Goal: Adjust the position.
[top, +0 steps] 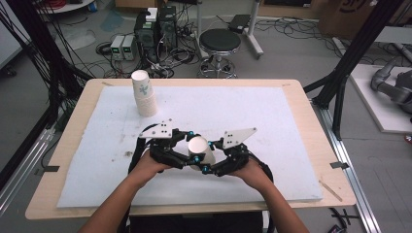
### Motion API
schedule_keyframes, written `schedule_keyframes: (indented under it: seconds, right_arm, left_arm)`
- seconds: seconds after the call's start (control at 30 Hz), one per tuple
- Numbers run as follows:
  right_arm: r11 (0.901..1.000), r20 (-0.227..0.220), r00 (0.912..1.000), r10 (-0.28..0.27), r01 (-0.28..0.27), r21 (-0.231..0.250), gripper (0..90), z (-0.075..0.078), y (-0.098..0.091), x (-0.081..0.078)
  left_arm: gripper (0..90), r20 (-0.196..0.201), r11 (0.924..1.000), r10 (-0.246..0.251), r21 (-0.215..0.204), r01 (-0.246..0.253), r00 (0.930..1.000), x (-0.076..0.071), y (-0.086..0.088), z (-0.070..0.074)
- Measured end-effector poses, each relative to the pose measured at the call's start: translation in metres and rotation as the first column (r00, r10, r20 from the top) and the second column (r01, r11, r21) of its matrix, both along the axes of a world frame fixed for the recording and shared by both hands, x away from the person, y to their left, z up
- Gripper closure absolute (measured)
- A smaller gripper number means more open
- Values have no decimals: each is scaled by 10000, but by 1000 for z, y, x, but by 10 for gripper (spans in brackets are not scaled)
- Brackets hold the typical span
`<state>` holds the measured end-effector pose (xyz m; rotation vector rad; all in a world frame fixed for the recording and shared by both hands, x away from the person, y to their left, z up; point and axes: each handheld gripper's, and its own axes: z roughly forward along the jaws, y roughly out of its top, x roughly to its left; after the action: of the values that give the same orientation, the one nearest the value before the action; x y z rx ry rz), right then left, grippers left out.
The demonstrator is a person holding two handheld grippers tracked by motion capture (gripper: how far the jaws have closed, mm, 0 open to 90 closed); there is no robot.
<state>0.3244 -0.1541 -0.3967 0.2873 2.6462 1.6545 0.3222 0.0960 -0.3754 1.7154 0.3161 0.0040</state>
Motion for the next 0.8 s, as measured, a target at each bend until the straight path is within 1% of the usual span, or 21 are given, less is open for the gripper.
schedule_keyframes:
  seconds: [0.03, 0.07, 0.1, 0.13, 0.2, 0.27, 0.3, 0.33, 0.37, 0.4, 0.5, 0.6, 0.67, 0.8]
  right_arm:
    - [10000, 17, 10000, 44, -44, -47, 344, 0, 0, 0]
    - [9998, 36, 10000, 76, -75, -181, 349, 0, -1, -1]
    - [9998, 36, 10000, 76, -75, -181, 349, 0, -1, -1]
    - [9995, 55, 9999, 120, -118, -305, 354, 0, -2, -1]
    - [9992, 95, 9999, 126, -122, -371, 354, 0, -2, -1]
    - [9986, 127, 9997, 212, -205, -480, 355, 0, -3, -1]
    - [9979, 168, 9996, 242, -232, -598, 355, 0, -4, -2]
    - [9979, 168, 9996, 242, -232, -598, 355, 0, -4, -2]
    - [9968, 270, 9992, 302, -282, -742, 355, 1, -4, -2]
    - [9949, 364, 9987, 351, -315, -957, 356, 2, -6, -2]
    - [9907, 442, 9982, 403, -341, -1320, 357, 5, -9, -2]
    - [9823, 605, 9972, 441, -323, -1843, 358, 9, -12, -1]
    - [9784, 618, 9969, 482, -347, -2040, 357, 10, -15, -1]
    - [9716, 645, 9967, 485, -321, -2344, 358, 10, -18, 0]
  left_arm:
    - [165, -126, 10000, 89, -6, -89, 9999, 0, 1, 0]
    - [155, -105, 10000, 84, 31, -84, 9999, 0, 2, 1]
    - [155, -128, 9999, 100, 63, -99, 9999, -1, 3, 1]
    - [155, -144, 9999, 54, 161, -51, 9999, -1, 5, 2]
    - [155, -198, 9998, 45, 189, -41, 9998, -2, 6, 2]
    - [155, -136, 9993, 104, 349, -99, 9999, -4, 9, 4]
    - [155, -125, 9992, 147, 383, -142, 9998, -4, 10, 5]
    - [155, -125, 9992, 147, 383, -142, 9998, -4, 10, 5]
    - [155, -72, 9986, 193, 485, -189, 9998, -5, 12, 5]
    - [155, -24, 9980, 242, 583, -240, 9997, -6, 12, 6]
    - [155, -20, 9968, 280, 743, -278, 9996, -7, 15, 6]
    - [155, 2, 9969, 320, 713, -319, 9995, -8, 16, 7]
    - [155, 17, 9968, 355, 717, -356, 9994, -9, 17, 8]
    - [155, 48, 9956, 346, 872, -348, 9994, -10, 17, 9]
